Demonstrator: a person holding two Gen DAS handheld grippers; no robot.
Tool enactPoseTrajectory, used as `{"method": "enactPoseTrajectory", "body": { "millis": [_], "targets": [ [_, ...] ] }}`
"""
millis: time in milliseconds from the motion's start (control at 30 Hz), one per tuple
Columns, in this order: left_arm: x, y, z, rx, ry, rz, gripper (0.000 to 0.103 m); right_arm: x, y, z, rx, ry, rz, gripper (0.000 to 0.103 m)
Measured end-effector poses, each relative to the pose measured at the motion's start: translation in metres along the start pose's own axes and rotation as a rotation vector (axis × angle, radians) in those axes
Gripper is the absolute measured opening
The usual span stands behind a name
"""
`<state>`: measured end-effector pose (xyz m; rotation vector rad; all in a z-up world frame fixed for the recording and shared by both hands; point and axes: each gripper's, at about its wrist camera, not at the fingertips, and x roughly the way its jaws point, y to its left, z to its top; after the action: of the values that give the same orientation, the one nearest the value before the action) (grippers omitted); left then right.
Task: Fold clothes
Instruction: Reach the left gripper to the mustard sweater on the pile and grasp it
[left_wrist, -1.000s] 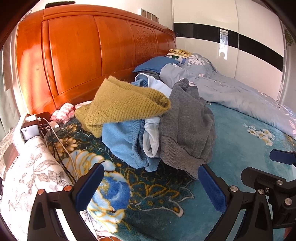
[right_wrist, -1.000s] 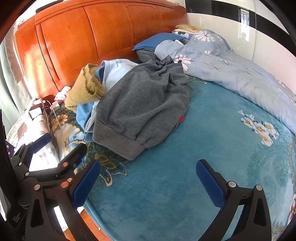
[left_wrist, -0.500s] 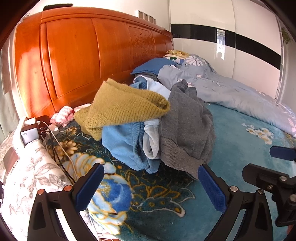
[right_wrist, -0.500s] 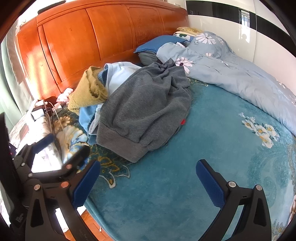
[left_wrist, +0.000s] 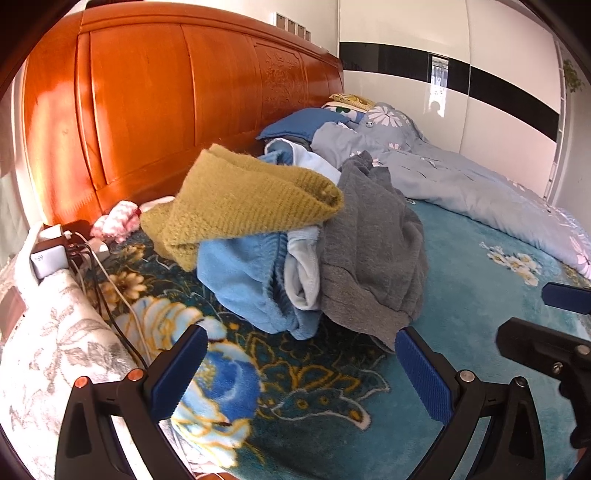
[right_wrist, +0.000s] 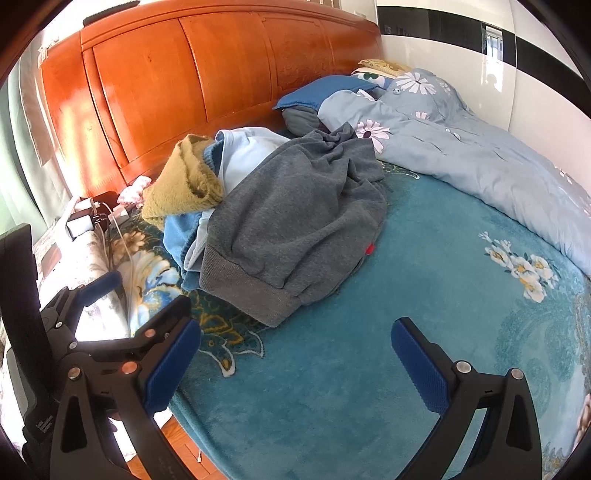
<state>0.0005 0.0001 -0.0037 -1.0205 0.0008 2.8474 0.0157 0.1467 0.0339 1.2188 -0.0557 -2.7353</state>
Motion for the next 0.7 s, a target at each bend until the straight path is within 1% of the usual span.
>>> {"method": "enactPoseTrajectory", "body": {
  "millis": [67, 233, 333, 467, 600, 700],
  "targets": [
    [0.002, 0.002, 0.002, -0.006, 0.011, -0.007, 0.103, 0.0, -0.001, 0.0, 0.001, -0.001, -0.001, 0.103],
    [0.005, 0.004, 0.004, 0.002, 0.022, 0.043, 0.103, 0.0, -0.004, 0.0, 0.007, -0.004, 0.0, 0.103],
    [0.007, 0.012, 0.008, -0.032, 0.025, 0.058, 0.103, -0.002, -0.008, -0.001, 0.012, -0.006, -0.001, 0.103],
    [0.011, 0.025, 0.018, -0.079, 0.014, 0.042, 0.103, -0.003, -0.018, -0.005, 0.029, -0.004, -0.013, 0.103],
    [0.023, 0.029, 0.033, -0.086, 0.017, 0.042, 0.103, -0.003, -0.033, -0.011, 0.054, 0.003, -0.028, 0.103],
    [0.032, 0.026, 0.048, -0.075, 0.004, 0.044, 0.103, -0.001, -0.043, -0.015, 0.075, 0.01, -0.036, 0.103]
  ]
}}
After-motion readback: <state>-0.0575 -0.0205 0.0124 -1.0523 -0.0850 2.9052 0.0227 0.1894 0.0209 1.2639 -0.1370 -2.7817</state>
